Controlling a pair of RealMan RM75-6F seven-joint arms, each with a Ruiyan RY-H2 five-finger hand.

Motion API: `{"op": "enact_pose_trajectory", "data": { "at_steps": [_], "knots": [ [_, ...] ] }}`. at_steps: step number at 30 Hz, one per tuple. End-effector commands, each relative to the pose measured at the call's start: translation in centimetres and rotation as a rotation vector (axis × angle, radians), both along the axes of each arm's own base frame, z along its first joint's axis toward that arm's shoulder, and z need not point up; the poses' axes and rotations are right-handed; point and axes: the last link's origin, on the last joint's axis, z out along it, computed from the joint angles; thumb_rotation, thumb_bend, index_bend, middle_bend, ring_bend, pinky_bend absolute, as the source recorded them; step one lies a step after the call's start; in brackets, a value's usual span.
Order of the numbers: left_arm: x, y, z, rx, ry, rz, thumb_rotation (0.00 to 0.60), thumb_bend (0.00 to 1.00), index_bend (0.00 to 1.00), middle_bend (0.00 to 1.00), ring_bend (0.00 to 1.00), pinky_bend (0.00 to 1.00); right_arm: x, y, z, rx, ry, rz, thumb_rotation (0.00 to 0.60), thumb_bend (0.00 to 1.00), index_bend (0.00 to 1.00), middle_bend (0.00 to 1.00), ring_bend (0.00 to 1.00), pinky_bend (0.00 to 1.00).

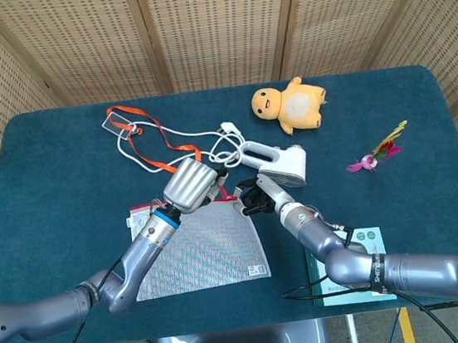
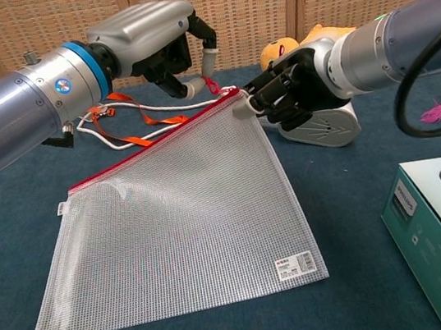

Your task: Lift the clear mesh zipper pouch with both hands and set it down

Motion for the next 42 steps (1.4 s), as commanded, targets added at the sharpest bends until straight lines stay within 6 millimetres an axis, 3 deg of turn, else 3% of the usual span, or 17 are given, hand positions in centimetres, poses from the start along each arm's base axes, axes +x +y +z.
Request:
{"op": "enact_pose_trajectory", "data": {
  "at_steps": [1, 9, 23, 32, 42],
  "knots": [
    [-0.9, 0.3, 0.3, 0.007, 0.008, 0.019, 0.600, 0.89, 0.83, 1.00, 0.90, 0.97, 0.0, -0.1, 0.4, -0.001, -0.015, 0.000, 0.600, 0.63, 0.69, 0.92, 0.95, 1.00],
    [-4.5, 1.0, 1.5, 0.029, 0.036, 0.086, 0.600, 0.89, 0.83, 1.00, 0.90, 0.97, -0.3, -0.7, 2.1, -0.029, -0.064, -0.022, 0.600, 0.64, 0.69, 0.92, 0.95, 1.00],
    [-8.7, 1.9, 3.0, 0.058, 0.095, 0.150, 0.600, 0.89, 0.83, 1.00, 0.90, 0.97, -0.9, -1.3, 4.0, -0.068, -0.098, -0.047, 0.600, 0.65, 0.69, 0.92, 0.95, 1.00],
    [-13.1, 2.5, 6.2, 0.112, 0.161, 0.207, 0.600, 0.89, 0.83, 1.00, 0.90, 0.97, -1.7, -2.4, 6.2, -0.114, -0.150, -0.107, 0.600, 0.65, 0.69, 0.92, 0.95, 1.00],
    [-15.1, 2.5, 7.8, 0.125, 0.172, 0.243, 0.600, 0.89, 0.83, 1.00, 0.90, 0.97, -2.2, -2.8, 7.1, -0.139, -0.168, -0.134, 0.600, 0.65, 0.69, 0.92, 0.95, 1.00]
  ]
}}
